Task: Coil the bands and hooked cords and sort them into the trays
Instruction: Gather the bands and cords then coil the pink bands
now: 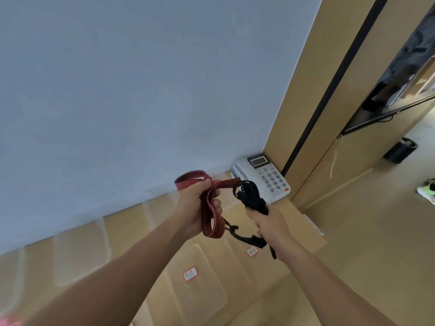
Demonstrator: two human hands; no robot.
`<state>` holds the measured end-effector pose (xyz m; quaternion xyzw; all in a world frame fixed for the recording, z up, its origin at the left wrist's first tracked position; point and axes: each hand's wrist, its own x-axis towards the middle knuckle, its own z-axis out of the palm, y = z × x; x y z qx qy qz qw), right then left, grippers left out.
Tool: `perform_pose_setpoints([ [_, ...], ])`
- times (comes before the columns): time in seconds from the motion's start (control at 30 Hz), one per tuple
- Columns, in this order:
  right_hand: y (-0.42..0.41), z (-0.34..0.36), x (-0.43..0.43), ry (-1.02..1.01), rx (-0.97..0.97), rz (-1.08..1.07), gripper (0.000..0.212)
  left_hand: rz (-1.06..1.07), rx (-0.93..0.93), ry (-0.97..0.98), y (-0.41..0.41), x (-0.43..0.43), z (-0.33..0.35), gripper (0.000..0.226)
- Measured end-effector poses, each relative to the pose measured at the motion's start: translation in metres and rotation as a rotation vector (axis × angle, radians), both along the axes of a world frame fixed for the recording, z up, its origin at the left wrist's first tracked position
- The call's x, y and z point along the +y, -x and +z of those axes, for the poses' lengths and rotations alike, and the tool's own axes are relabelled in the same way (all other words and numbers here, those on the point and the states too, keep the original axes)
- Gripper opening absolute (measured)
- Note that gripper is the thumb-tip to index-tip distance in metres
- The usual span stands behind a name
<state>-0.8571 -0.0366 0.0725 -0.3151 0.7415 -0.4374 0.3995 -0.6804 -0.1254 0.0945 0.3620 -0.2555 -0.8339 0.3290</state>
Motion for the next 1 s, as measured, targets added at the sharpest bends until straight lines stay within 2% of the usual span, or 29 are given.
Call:
perform_pose_setpoints([
  [0.07, 0.001, -0.002, -0.011, 0.021, -0.143, 0.086, 0.023, 0.033, -0.017, 0.003, 0.012, 0.004, -0.001, 0.019],
  [0.13, 0.004, -0.001, -0.021, 0.051, -0.416, 0.042, 0.017, 0.108, -0.104, 0.043, 0.023, 0.011, -0.004, 0.013],
  [0.2, 0.007, 0.000, -0.029, 0.055, -0.604, 0.002, 0.016, 0.217, -0.140, 0.017, 0.031, 0.018, -0.007, 0.012],
  [0.3, 0.006, -0.004, -0.032, 0.027, -0.728, 0.068, 0.015, 0.335, -0.116, -0.071, 0.039, 0.024, -0.005, 0.021],
  [0.37, 0.000, -0.007, -0.028, -0.011, -0.783, 0.137, 0.016, 0.413, -0.130, -0.063, 0.044, 0.032, -0.006, 0.018],
  [0.47, -0.005, -0.009, -0.017, -0.095, -0.732, 0.302, 0.025, 0.558, -0.199, -0.011, 0.044, 0.048, -0.009, 0.016],
  [0.53, -0.003, -0.009, -0.010, -0.163, -0.667, 0.414, 0.026, 0.669, -0.162, -0.029, 0.034, 0.053, -0.005, 0.013],
  [0.6, 0.000, -0.011, -0.004, -0.183, -0.633, 0.458, 0.025, 0.758, -0.155, -0.045, 0.018, 0.055, 0.000, 0.010],
  [0.67, 0.001, -0.014, -0.002, -0.171, -0.561, 0.466, 0.024, 0.796, -0.249, -0.030, 0.001, 0.056, 0.002, 0.014],
  [0.83, -0.025, -0.034, 0.001, -0.269, -0.357, 0.532, 0.025, 0.721, -0.526, 0.099, -0.025, 0.076, -0.005, 0.003],
  [1.0, -0.075, -0.068, 0.009, -0.369, -0.261, 0.540, 0.029, 0.610, -0.653, 0.204, -0.064, 0.097, -0.014, 0.018],
])
